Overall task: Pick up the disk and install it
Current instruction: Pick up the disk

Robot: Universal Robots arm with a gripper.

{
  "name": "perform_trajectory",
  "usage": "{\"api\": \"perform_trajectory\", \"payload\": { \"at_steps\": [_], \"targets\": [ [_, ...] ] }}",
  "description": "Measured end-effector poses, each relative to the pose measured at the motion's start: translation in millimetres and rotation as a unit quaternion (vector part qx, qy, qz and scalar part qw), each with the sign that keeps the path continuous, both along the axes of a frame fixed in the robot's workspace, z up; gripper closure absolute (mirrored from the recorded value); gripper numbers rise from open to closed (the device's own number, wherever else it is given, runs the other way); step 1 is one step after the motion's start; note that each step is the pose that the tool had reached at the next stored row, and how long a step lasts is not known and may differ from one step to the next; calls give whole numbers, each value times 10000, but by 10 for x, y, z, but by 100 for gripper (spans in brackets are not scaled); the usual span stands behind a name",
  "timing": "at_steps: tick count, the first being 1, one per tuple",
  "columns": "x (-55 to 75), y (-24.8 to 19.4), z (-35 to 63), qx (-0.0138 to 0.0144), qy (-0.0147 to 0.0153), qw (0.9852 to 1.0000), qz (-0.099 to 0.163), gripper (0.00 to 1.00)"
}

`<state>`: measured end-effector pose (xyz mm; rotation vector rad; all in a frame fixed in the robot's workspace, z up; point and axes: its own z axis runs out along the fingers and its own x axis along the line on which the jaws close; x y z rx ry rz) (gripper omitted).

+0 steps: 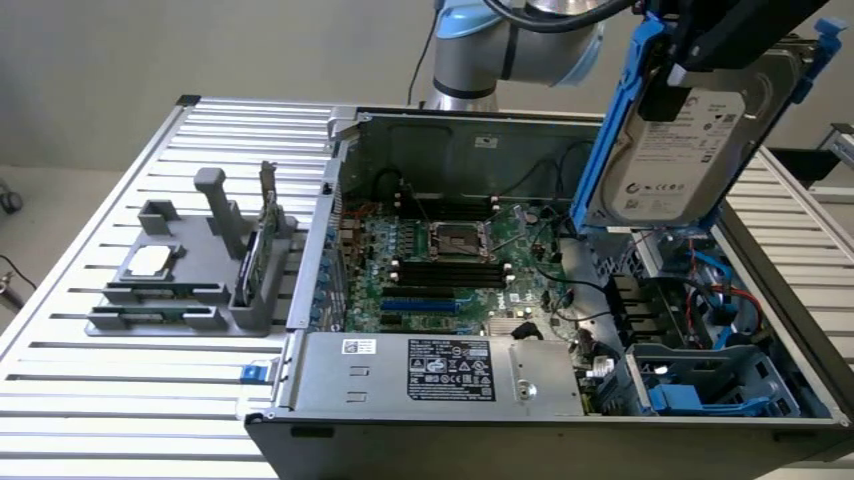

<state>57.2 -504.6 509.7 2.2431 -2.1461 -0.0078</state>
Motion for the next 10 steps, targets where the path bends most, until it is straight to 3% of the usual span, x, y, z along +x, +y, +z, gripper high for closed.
{"api": "perform_trajectory", "payload": {
  "at_steps": [10],
  "targets": [
    [311,-253,-2,0,0,10000,0,67]
  ]
}}
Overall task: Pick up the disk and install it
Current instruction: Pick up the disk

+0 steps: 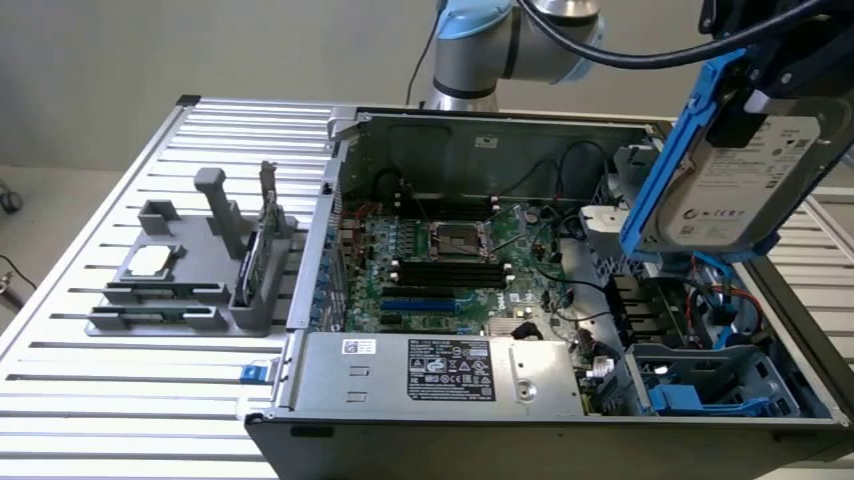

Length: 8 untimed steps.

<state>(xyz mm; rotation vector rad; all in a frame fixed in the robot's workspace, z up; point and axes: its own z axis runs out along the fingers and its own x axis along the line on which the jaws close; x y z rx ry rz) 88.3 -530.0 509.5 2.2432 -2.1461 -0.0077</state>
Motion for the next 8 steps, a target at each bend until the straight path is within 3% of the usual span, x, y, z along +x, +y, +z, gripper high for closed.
{"api": "perform_trajectory", "payload": {
  "at_steps": [4,8],
  "targets": [
    [62,-111,-19,1,0,10000,0,67],
    [96,-250,-78,1,0,10000,0,67]
  ]
}}
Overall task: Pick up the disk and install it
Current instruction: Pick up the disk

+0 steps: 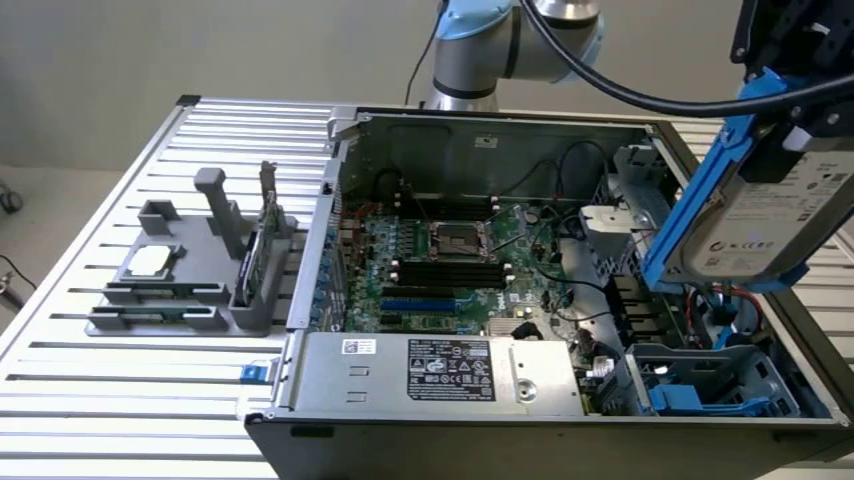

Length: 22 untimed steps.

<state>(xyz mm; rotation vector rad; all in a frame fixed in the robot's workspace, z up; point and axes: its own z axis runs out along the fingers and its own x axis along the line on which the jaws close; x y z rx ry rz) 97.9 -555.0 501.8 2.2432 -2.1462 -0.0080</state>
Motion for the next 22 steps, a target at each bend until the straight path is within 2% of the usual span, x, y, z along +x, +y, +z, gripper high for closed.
{"api": "perform_trajectory", "payload": {
  "at_steps": [6,8,13,19,22],
  "targets": [
    [7,-186,-110,5,-3,10000,-10,67],
    [11,-229,-145,9,-7,10000,-17,67],
    [66,-283,-236,9,-8,10000,-30,67],
    [141,-312,-345,9,-8,10000,-60,67],
    [143,-315,-390,8,3,9999,-127,67]
  ]
}}
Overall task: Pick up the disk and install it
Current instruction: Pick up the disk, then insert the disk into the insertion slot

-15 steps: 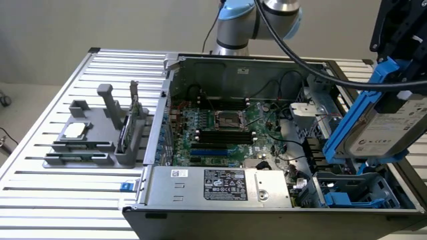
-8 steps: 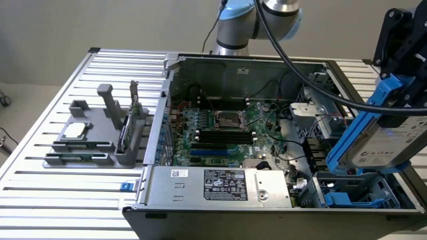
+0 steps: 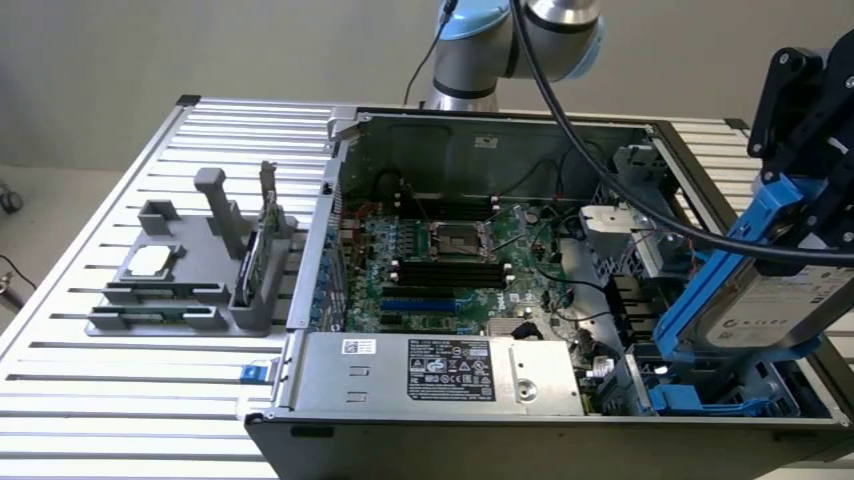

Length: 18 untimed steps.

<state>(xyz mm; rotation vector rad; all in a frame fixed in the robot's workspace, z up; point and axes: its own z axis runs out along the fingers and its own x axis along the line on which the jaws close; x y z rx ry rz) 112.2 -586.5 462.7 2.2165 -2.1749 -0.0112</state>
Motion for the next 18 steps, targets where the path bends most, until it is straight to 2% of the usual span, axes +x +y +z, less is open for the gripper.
{"api": "perform_trajectory", "payload": {
  "at_steps": [4,5,6,7,18],
  "targets": [
    [10,-1,-53,1,42,9999,-111,67],
    [19,-1,-54,0,69,9999,-113,67],
    [27,-1,-54,-1,108,9999,-113,67],
    [26,0,-54,-1,116,9999,-113,67],
    [26,-1,-54,0,116,9999,-113,67]
  ]
}}
